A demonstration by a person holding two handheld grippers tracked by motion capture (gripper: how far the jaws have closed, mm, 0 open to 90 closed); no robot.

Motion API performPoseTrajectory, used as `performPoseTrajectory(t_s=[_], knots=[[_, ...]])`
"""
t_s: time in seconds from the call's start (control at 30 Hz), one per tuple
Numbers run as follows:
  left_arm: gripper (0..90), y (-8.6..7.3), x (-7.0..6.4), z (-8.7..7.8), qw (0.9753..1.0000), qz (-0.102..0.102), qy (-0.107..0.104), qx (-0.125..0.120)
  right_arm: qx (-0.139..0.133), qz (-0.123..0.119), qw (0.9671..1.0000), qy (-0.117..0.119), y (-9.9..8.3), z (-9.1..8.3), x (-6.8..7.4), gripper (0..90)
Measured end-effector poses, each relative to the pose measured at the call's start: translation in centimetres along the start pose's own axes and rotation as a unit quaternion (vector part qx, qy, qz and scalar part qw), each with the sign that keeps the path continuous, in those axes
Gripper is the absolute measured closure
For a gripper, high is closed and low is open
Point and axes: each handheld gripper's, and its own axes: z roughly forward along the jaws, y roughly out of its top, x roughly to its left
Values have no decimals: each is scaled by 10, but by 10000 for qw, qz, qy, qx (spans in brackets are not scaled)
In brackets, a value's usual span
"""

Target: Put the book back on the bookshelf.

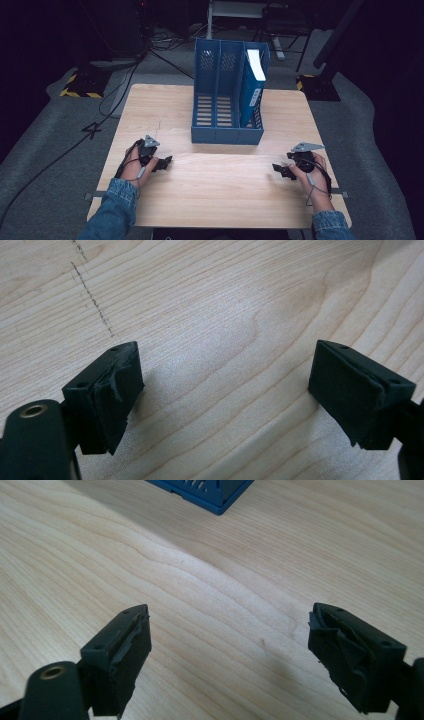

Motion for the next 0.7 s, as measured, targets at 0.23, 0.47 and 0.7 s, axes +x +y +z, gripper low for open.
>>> performPoseTrajectory(t_s=[0.23,0.47,0.7], knots=[[144,0,1,0,10000,45,0,14,-163,-159,9993,-283,-9,17,1,163],[143,0,0,0,10000,33,-2,14,-237,-26,9994,-241,-10,24,-1,129],[143,0,0,0,10000,46,1,21,-225,-28,9994,-275,-10,24,-1,122]])
